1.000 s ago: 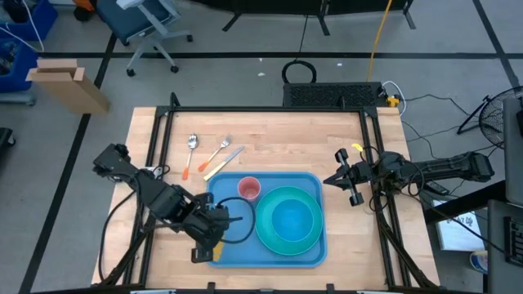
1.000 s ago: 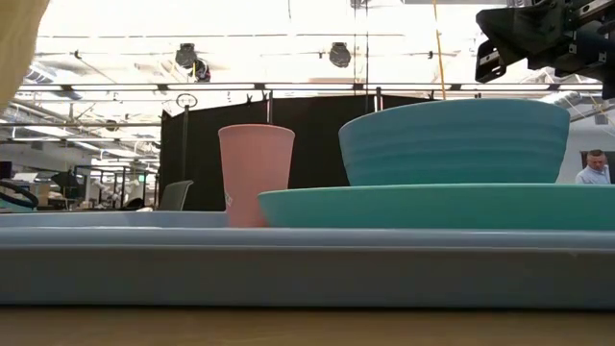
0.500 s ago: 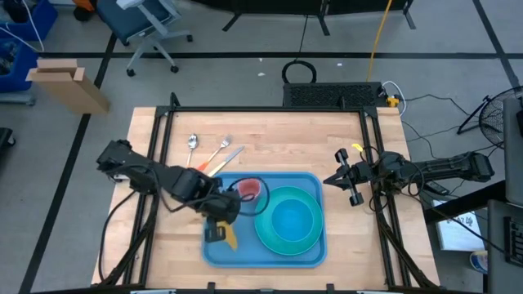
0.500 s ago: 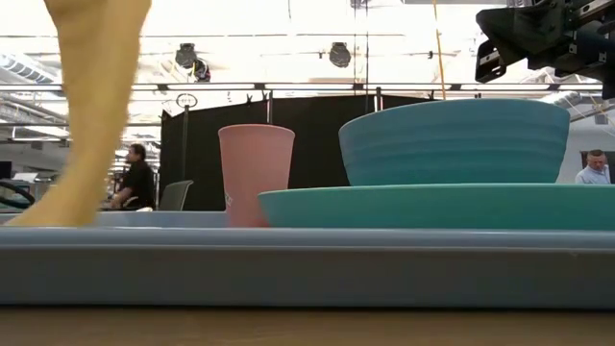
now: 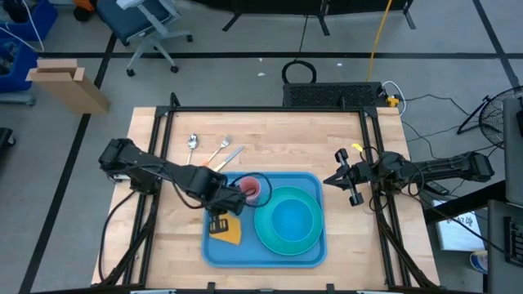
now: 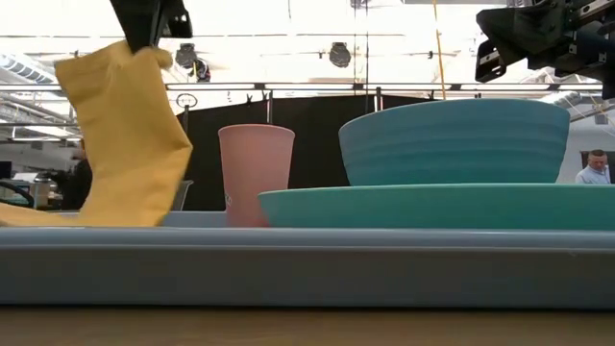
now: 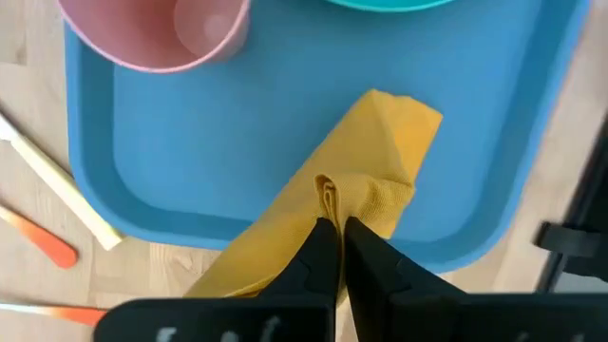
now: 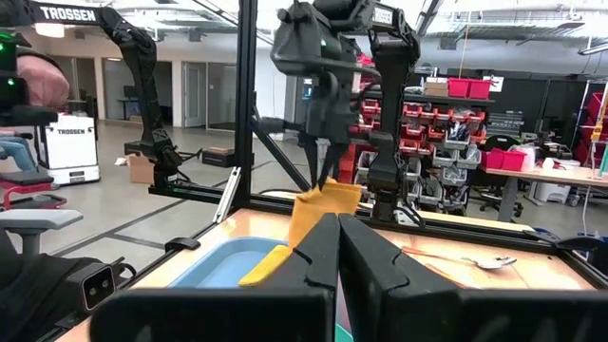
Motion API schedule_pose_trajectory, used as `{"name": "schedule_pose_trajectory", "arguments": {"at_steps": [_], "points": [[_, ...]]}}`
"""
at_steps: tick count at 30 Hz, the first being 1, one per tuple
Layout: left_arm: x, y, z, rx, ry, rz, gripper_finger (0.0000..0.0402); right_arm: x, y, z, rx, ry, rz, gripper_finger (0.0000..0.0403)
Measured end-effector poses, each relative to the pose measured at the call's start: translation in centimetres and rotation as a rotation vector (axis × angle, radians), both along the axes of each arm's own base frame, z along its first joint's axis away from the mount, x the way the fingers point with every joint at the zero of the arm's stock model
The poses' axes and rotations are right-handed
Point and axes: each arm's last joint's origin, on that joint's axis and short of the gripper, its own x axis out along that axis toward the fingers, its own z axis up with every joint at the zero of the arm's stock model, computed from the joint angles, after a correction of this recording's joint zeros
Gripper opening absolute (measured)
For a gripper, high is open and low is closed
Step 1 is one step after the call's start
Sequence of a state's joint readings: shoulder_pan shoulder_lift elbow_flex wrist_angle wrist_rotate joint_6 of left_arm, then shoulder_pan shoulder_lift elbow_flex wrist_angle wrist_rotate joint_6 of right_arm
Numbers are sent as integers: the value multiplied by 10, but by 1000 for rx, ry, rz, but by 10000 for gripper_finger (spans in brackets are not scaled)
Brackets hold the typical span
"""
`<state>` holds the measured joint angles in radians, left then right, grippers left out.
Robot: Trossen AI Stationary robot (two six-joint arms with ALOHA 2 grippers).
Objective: Set up tray
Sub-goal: Put the yellow napkin on the bottom left of the pink cup
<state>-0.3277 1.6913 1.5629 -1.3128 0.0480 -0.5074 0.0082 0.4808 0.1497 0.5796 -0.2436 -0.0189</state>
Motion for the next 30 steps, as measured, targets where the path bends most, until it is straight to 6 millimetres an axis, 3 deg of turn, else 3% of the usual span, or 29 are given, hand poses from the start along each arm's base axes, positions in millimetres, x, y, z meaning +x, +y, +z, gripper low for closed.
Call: {"name": "schedule_pose_trajectory", "arguments": {"at_steps": [15, 30], "points": [[-27, -42, 74, -65, -94, 90, 6, 0, 0, 0, 0, -1, -1, 0], [-35, -58, 73, -177, -18, 121, 6, 0, 0, 0, -2, -1, -2, 0]]}}
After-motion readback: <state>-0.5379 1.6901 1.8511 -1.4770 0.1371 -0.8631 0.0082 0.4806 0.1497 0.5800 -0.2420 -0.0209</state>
